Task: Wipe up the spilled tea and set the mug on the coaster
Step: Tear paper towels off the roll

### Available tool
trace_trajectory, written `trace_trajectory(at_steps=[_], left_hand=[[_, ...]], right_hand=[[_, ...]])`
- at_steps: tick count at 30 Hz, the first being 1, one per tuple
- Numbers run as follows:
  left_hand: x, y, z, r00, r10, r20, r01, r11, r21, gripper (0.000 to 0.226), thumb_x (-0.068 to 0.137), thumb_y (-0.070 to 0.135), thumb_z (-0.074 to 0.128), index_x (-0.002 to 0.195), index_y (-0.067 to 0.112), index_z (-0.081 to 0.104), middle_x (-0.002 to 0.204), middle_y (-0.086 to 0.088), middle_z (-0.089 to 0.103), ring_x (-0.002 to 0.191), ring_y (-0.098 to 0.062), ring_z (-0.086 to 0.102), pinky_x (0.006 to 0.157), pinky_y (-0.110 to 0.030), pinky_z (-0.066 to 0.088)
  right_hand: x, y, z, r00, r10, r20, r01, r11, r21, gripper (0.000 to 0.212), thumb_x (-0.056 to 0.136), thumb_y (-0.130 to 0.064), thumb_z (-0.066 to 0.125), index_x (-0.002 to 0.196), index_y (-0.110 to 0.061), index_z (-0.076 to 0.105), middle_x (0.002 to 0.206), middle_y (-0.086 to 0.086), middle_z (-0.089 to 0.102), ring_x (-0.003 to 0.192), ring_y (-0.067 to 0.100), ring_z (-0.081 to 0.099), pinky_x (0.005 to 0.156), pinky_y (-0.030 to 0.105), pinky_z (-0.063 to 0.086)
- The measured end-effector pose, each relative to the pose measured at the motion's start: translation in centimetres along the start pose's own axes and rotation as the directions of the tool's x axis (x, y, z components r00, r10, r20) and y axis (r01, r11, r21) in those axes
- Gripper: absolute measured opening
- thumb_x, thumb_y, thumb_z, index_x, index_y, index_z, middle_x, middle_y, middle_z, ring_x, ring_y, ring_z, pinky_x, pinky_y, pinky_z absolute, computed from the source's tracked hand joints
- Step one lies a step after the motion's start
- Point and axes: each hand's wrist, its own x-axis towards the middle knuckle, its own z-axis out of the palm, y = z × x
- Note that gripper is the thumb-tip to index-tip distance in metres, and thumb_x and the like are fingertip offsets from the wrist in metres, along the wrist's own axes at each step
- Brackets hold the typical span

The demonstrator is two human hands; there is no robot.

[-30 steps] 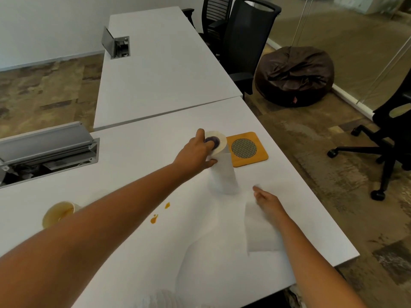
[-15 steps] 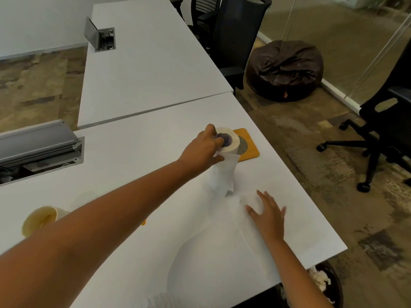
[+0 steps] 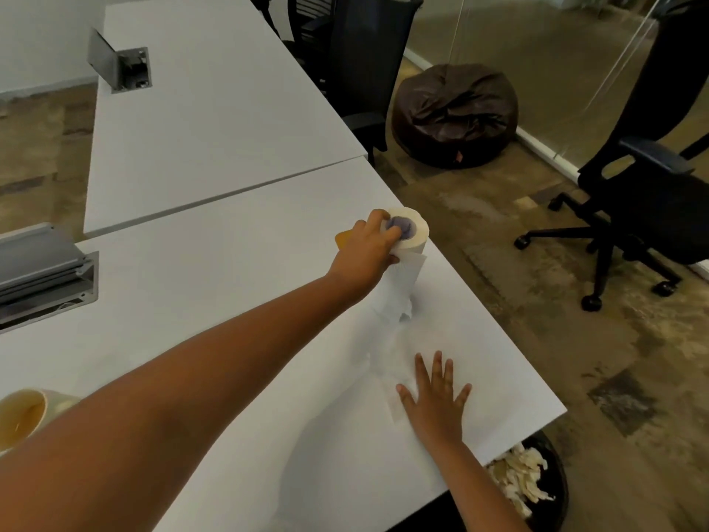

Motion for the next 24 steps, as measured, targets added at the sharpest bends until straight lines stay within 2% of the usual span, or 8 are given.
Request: trace_trajectory(at_steps=[3, 7, 10, 15, 19, 24], left_hand=[[0.6, 0.8, 0.6, 0.999, 0.054, -0.003, -0.054, 0.998, -0.028, 0.042, 0.089, 0.018, 0.059, 0.128, 0.023, 0.046, 0.14, -0.007, 0.035, 0.119, -0.028, 0.04, 0.087, -0.038, 0.048], [1.3, 1.7, 1.3, 0.999, 0.045, 0.012, -0.044, 0.999, -0.021, 0.031, 0.09, 0.02, 0.054, 0.12, 0.014, 0.052, 0.136, -0.01, 0.037, 0.119, -0.033, 0.042, 0.092, -0.041, 0.041], [1.3, 2.3, 2.3, 0.999, 0.041, 0.002, -0.041, 0.998, -0.053, 0.048, 0.087, 0.017, 0.06, 0.131, 0.024, 0.042, 0.143, -0.01, 0.033, 0.123, -0.029, 0.042, 0.102, -0.038, 0.042], [1.4, 2.7, 3.0, 0.999, -0.045, 0.016, 0.046, 0.998, -0.03, 0.058, 0.083, 0.027, 0.066, 0.133, 0.028, 0.036, 0.147, -0.01, 0.026, 0.126, -0.031, 0.038, 0.1, -0.044, 0.045], [1.3, 2.8, 3.1, 1.0, -0.026, -0.004, 0.026, 1.0, -0.009, 0.063, 0.082, 0.03, 0.067, 0.135, 0.027, 0.033, 0.149, -0.011, 0.024, 0.127, -0.032, 0.037, 0.1, -0.044, 0.043], [0.9, 3.0, 2.7, 1.0, 0.015, 0.016, -0.015, 1.0, 0.011, 0.065, 0.081, 0.032, 0.068, 0.135, 0.03, 0.032, 0.151, -0.009, 0.021, 0.129, -0.032, 0.036, 0.1, -0.043, 0.043]], right_hand=[[-0.3, 0.0, 0.4, 1.0, -0.01, -0.002, 0.01, 1.0, -0.027, 0.068, 0.092, -0.06, 0.02, 0.146, -0.032, -0.011, 0.158, 0.005, -0.015, 0.145, 0.026, -0.015, 0.113, 0.058, -0.006], [-0.3, -0.1, 0.5, 1.0, -0.017, 0.0, 0.017, 0.999, -0.04, 0.067, 0.092, -0.059, 0.02, 0.146, -0.032, -0.01, 0.158, 0.006, -0.014, 0.145, 0.027, -0.015, 0.113, 0.059, -0.004], [-0.2, -0.1, 0.3, 1.0, -0.024, -0.001, 0.024, 0.999, -0.035, 0.066, 0.093, -0.058, 0.02, 0.146, -0.033, -0.009, 0.158, 0.005, -0.013, 0.145, 0.027, -0.014, 0.113, 0.059, -0.004], [-0.7, -0.6, 0.1, 0.999, -0.035, 0.013, 0.035, 0.999, -0.007, 0.058, 0.095, -0.053, 0.016, 0.147, -0.035, -0.003, 0.159, -0.004, -0.006, 0.146, 0.023, -0.009, 0.113, 0.058, 0.0], [-1.9, -2.2, 0.0, 0.999, 0.023, 0.041, -0.025, 0.998, 0.05, 0.052, 0.096, -0.051, 0.012, 0.146, -0.038, 0.004, 0.158, -0.01, -0.001, 0.146, 0.019, -0.007, 0.109, 0.066, -0.003], [-3.5, -4.2, 0.1, 0.993, -0.053, 0.104, 0.045, 0.996, 0.078, 0.051, 0.096, -0.051, 0.011, 0.145, -0.041, 0.005, 0.158, -0.011, 0.002, 0.146, 0.02, -0.007, 0.108, 0.068, -0.004]])
